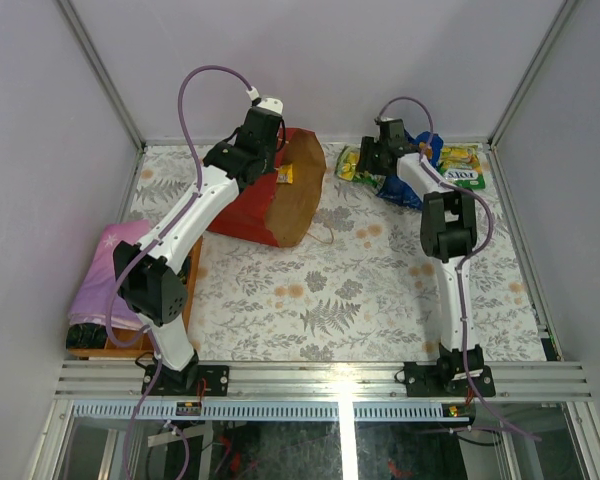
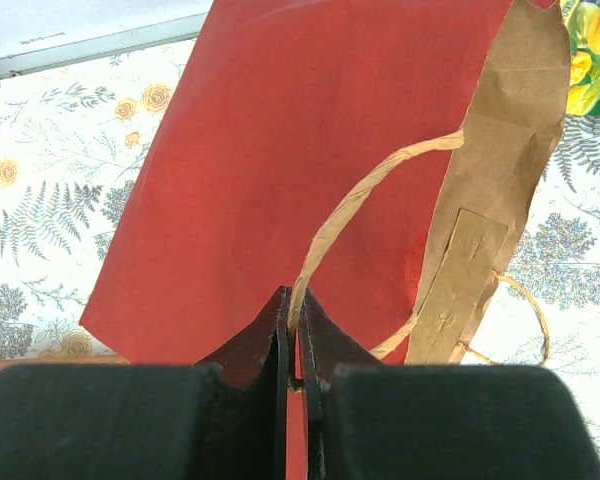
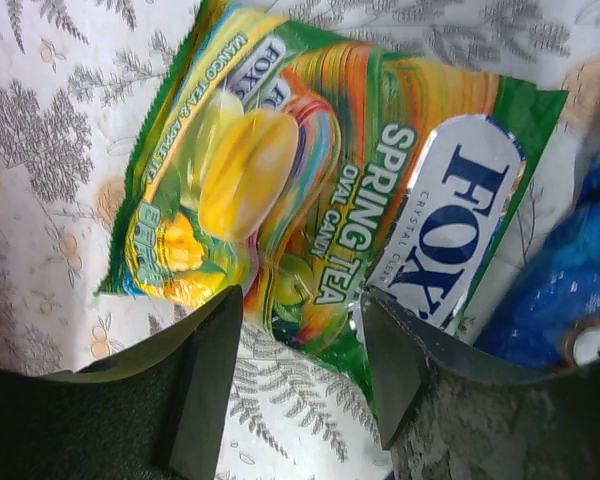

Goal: Take the snacks out of the paper bag
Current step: Place the snack at the center of the board, then take out the snack from the paper bag, then place the snack at the center of the board.

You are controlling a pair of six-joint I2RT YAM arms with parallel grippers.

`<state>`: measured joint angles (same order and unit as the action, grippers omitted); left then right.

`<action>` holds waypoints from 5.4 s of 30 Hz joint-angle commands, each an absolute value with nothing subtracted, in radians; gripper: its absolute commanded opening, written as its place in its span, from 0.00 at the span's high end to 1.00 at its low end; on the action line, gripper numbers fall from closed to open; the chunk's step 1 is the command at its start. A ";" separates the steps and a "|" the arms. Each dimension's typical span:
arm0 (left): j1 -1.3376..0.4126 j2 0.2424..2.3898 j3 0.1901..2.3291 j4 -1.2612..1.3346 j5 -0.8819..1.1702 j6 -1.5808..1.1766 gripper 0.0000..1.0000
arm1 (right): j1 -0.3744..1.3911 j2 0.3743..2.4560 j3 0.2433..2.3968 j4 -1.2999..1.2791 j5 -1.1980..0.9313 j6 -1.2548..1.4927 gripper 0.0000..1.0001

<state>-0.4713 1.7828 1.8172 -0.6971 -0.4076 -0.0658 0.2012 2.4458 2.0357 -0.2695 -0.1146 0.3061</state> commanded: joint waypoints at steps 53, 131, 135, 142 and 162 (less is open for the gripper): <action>-0.480 1.804 1.842 -0.709 -0.387 -0.063 0.94 | 0.578 2.323 1.641 0.334 0.120 1.341 0.21; -0.535 1.814 1.826 -0.704 -0.397 -0.045 0.93 | -0.097 1.397 0.860 -0.106 0.811 0.744 1.00; -0.536 1.816 1.824 -0.701 -0.397 -0.044 0.92 | -0.097 1.453 0.871 -0.064 0.835 0.754 1.00; -0.537 1.817 1.826 -0.704 -0.404 -0.043 0.92 | -0.097 1.589 0.972 -0.015 0.833 0.762 1.00; -0.536 1.806 1.822 -0.703 -0.440 -0.033 0.92 | -0.095 1.794 1.187 0.218 0.570 0.799 0.41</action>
<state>-0.5323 1.8389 1.8172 -0.7128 -0.4122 -0.0475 -0.0975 1.8458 1.1599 0.0891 0.6567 0.7956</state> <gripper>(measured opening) 0.080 0.261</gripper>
